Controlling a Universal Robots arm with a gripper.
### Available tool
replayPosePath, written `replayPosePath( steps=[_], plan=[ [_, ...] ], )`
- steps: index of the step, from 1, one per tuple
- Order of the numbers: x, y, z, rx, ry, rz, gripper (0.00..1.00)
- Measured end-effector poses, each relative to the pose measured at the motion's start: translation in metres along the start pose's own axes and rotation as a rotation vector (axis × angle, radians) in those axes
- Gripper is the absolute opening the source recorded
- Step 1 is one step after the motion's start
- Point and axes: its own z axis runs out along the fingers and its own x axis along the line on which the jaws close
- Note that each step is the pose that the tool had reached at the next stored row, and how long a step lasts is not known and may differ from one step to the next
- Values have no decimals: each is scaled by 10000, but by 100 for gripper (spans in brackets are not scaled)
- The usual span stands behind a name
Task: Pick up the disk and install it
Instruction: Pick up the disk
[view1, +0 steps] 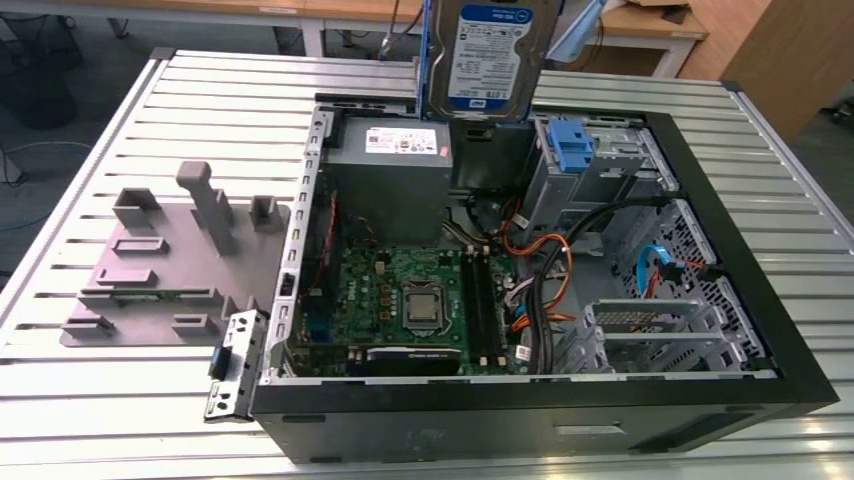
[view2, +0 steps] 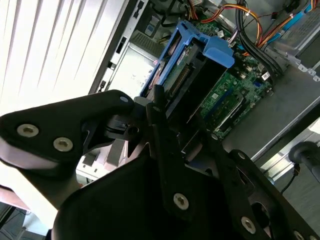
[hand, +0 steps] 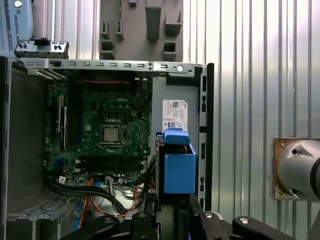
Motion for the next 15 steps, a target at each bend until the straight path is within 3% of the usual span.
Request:
replayPosePath(
  steps=[7, 15],
  plan=[
    [34, -120, 26, 0, 1, 1, 35],
    [39, -128, 30, 2, -1, 10, 35]
  ],
)
